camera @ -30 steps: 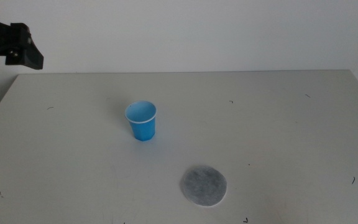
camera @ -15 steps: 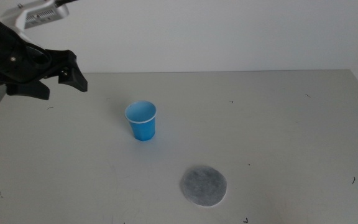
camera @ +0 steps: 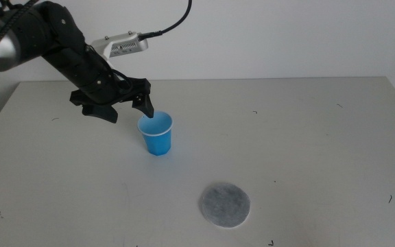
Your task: Place an empty cup on a cup mat.
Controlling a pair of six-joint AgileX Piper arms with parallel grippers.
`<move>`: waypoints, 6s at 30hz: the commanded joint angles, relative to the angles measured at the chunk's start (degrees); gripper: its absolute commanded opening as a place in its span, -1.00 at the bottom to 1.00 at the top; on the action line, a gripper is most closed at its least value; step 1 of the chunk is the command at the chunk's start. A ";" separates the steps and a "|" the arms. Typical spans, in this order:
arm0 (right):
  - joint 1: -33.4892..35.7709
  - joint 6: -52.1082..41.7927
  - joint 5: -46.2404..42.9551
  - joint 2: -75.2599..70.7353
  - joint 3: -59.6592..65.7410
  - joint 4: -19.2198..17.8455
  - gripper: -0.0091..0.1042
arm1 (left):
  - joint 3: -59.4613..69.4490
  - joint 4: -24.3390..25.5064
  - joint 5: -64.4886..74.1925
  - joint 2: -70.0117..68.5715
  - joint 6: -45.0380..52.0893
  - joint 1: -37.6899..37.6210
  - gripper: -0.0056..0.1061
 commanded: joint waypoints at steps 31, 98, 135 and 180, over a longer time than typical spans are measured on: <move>0.11 -0.49 -4.48 -1.10 -0.66 -0.52 0.82 | -10.31 3.15 5.58 3.98 -5.03 -3.11 -0.90; 0.11 -0.49 -4.48 -1.10 -0.66 -0.52 0.82 | -10.19 13.04 15.34 7.08 -12.83 -29.64 -0.09; 0.11 -0.49 -4.48 -1.10 -0.66 -0.52 0.82 | 2.31 39.42 10.31 -38.38 -13.67 -25.37 0.99; 0.11 -0.49 -4.48 -1.10 -0.66 -0.52 0.82 | 89.80 21.73 -39.85 -110.15 -4.85 9.12 0.99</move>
